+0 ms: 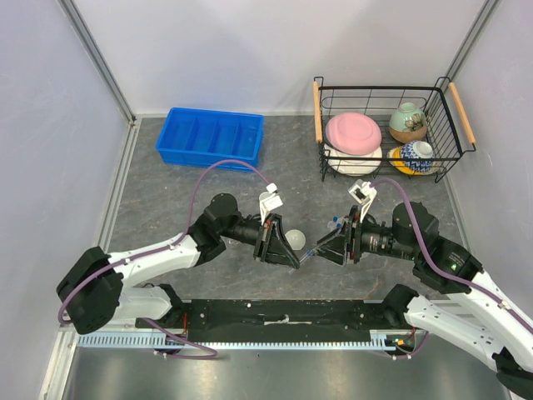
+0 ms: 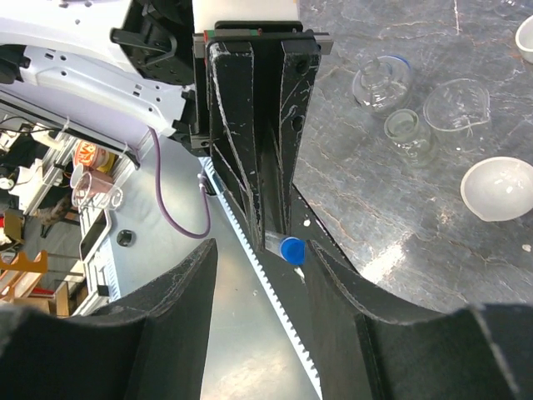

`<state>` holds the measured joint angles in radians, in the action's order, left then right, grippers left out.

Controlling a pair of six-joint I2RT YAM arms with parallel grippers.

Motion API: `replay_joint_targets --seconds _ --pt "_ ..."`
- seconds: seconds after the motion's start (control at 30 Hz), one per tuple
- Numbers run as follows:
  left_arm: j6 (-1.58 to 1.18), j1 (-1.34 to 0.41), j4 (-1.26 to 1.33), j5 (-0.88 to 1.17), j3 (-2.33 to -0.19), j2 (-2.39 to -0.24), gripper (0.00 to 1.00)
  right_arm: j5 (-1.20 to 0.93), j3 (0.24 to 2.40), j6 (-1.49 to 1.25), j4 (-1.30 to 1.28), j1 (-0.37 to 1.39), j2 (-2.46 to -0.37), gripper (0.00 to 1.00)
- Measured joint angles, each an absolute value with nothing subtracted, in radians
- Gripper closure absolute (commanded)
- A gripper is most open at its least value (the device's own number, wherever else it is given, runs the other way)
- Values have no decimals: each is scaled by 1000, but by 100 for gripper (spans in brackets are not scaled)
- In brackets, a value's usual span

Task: Organize the chemistry lab equipment

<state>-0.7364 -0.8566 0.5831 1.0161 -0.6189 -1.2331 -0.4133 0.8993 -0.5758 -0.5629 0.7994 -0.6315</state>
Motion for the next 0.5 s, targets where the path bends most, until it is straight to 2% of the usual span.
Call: replay_joint_targets --seconds 0.33,0.5 --pt "-852 -837 830 1090 -591 -1275 98 -447 878 -602 -502 799 -652 49" --pt "-902 -827 928 1113 -583 -1298 98 -453 873 -607 -486 801 -656 55"
